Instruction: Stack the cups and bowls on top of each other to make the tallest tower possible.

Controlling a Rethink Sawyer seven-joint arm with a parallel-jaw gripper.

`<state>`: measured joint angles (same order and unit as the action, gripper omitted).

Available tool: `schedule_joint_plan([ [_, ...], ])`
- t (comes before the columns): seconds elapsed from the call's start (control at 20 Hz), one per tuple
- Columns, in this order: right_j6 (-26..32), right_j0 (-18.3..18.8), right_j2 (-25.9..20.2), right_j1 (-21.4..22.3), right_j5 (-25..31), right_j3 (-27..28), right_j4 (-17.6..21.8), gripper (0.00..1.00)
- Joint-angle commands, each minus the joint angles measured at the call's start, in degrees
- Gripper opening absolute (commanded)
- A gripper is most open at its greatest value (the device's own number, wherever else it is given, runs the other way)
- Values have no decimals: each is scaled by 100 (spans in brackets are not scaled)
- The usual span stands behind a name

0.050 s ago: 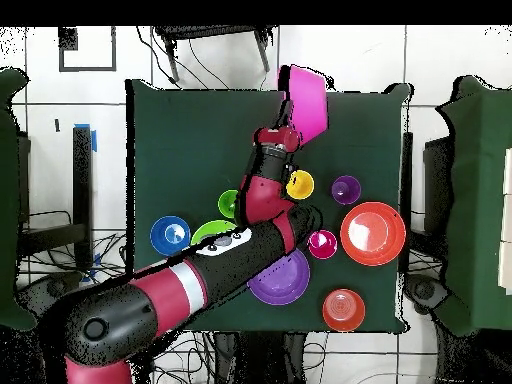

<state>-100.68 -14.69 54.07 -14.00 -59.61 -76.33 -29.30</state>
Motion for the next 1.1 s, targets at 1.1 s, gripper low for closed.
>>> schedule_joint_plan([
  [1.1, -1752, 562, -2591, 376, 1721, 147, 1635, 0],
])
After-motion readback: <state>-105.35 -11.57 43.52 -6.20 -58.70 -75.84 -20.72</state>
